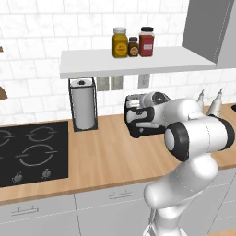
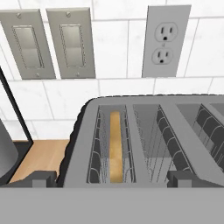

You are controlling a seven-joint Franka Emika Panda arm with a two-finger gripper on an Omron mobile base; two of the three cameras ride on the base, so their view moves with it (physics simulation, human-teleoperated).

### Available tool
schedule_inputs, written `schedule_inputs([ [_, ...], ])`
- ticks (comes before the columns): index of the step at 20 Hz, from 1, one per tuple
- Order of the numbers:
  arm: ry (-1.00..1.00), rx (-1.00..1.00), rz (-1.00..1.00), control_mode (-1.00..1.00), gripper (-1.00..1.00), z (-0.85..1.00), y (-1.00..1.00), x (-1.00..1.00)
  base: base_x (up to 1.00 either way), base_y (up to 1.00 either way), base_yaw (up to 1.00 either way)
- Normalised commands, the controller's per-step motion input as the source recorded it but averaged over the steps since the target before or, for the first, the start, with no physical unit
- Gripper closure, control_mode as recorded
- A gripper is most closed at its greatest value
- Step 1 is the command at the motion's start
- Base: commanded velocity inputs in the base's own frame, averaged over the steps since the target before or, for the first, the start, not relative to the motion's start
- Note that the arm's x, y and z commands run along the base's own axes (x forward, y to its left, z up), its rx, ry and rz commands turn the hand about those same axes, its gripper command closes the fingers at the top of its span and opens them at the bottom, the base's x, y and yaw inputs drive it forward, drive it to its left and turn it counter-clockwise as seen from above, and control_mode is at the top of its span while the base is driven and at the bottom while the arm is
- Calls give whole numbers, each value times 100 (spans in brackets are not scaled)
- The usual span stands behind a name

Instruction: Start the toaster. Once the lever pops up, take the bread to the plate on the dining counter.

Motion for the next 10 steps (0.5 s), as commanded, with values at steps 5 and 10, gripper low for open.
schedule_inputs([
  [5,0,0,0,-100,-100,0,0,0,0,0,0],
  [10,0,0,0,-100,-100,0,0,0,0,0,0],
])
